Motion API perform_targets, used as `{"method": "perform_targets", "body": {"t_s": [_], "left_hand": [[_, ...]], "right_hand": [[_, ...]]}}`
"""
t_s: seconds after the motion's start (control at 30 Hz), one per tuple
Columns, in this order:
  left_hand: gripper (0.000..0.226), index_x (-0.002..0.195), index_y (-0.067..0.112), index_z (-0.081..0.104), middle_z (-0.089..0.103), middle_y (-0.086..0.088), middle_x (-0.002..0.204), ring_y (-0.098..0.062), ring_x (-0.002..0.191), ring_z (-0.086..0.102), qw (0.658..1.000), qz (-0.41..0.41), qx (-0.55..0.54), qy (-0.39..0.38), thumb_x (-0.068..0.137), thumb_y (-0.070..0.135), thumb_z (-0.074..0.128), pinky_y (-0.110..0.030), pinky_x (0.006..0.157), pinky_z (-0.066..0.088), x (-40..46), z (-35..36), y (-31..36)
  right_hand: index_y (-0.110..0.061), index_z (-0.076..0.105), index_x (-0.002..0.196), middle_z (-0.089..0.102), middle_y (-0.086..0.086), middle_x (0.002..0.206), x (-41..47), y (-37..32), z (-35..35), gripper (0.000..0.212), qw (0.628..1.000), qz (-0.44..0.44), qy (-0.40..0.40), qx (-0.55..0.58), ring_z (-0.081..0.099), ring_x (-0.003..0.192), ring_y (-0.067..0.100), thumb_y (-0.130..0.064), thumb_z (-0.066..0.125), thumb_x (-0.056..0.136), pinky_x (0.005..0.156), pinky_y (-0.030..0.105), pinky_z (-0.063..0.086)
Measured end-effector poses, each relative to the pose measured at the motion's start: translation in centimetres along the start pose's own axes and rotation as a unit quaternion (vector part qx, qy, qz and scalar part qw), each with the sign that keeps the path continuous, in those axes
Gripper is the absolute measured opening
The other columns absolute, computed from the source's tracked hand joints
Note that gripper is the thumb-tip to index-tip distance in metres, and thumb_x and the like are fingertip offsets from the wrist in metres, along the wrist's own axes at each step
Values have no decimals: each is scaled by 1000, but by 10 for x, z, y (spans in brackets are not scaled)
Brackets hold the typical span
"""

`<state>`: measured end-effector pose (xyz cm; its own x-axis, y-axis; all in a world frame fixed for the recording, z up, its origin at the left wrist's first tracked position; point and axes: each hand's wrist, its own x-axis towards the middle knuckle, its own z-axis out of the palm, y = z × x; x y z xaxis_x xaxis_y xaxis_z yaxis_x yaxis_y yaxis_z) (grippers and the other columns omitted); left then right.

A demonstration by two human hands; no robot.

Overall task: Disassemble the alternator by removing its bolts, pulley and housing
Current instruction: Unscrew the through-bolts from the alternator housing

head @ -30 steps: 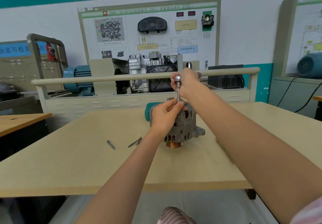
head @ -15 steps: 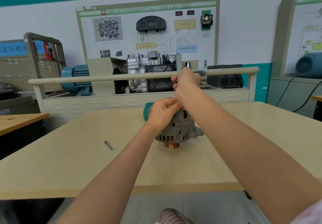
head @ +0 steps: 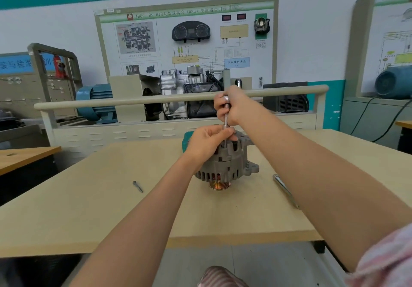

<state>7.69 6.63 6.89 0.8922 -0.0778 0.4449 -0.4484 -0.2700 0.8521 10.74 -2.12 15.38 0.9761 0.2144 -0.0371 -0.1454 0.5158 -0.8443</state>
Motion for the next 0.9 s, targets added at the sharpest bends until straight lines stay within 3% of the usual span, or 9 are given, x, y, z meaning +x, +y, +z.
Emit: {"method": "perform_targets", "body": {"t_s": [0.07, 0.13, 0.27, 0.37, 0.47, 0.53, 0.67, 0.8, 0.9], "left_hand": [[19, 75, 27, 71, 71, 12, 67, -1, 66, 66, 999, 8, -10, 30, 90, 20, 61, -24, 67, 49, -1, 3, -2], [24, 73, 28, 68, 68, 15, 61, 3, 59, 63, 999, 7, -4, 42, 91, 15, 59, -22, 61, 44, -1, 3, -3], [16, 99, 22, 71, 75, 7, 92, -6, 90, 68, 998, -12, -17, -57, 94, 26, 56, -17, 75, 50, 1, -7, 1], [22, 112, 21, 67, 73, 10, 101, 0, 98, 65, 995, -28, -12, -98, 95, 26, 55, -17, 83, 46, 5, -11, 0], [13, 95, 26, 71, 75, 8, 94, -1, 89, 68, 997, -20, -25, -74, 92, 26, 58, -15, 76, 47, 3, -10, 0], [17, 81, 27, 73, 75, 8, 83, -1, 76, 68, 998, -2, -31, -49, 91, 22, 60, -10, 64, 47, 3, -8, -4], [44, 54, 30, 67, 66, 16, 55, 3, 52, 59, 1000, 3, 10, -9, 91, 10, 55, -6, 45, 39, 2, -7, -6], [15, 85, 26, 73, 75, 11, 85, 1, 80, 68, 997, -14, -14, -70, 91, 26, 60, -8, 63, 47, 3, -9, -1], [14, 90, 25, 74, 75, 10, 92, -3, 91, 68, 997, -22, -12, -70, 91, 30, 61, -16, 77, 48, 5, -11, -2]], "right_hand": [[-6, 44, 106, 52, 3, 70, -4, 14, 11, 15, 974, -161, 162, 5, 54, 47, 14, -6, 36, 94, 32, 17, 33], [-6, 34, 126, 48, 1, 78, -2, 21, 17, 32, 947, -233, 223, 16, 63, 66, 21, -4, 39, 95, 40, 18, 43], [-10, 45, 81, 42, -2, 48, 1, -1, 12, 22, 994, -25, 20, -104, 35, 32, 7, -8, 28, 94, 27, 15, 18], [-6, 51, 90, 38, -9, 42, 8, -12, -1, 26, 982, 82, -138, -104, 28, 26, 2, -8, 27, 96, 29, 14, 14], [-5, 53, 90, 39, -10, 42, 7, -9, -3, 25, 977, 107, -176, -59, 29, 26, 2, -8, 29, 96, 27, 13, 14], [-7, 52, 87, 43, -7, 47, 2, 4, 6, 24, 996, 13, -73, -59, 31, 27, 2, -6, 29, 93, 26, 14, 16], [-8, 34, 136, 54, 11, 92, 9, 24, 20, 41, 965, -219, 147, -5, 41, 46, 7, -4, 30, 96, 30, 12, 29], [-10, 47, 85, 44, -6, 47, 6, 2, 4, 22, 993, 23, -103, -57, 25, 26, 4, -8, 28, 95, 26, 16, 13], [-10, 49, 84, 43, -8, 44, 8, -4, -7, 22, 978, 77, -189, -37, 26, 25, 3, -8, 30, 95, 26, 15, 14]]}}
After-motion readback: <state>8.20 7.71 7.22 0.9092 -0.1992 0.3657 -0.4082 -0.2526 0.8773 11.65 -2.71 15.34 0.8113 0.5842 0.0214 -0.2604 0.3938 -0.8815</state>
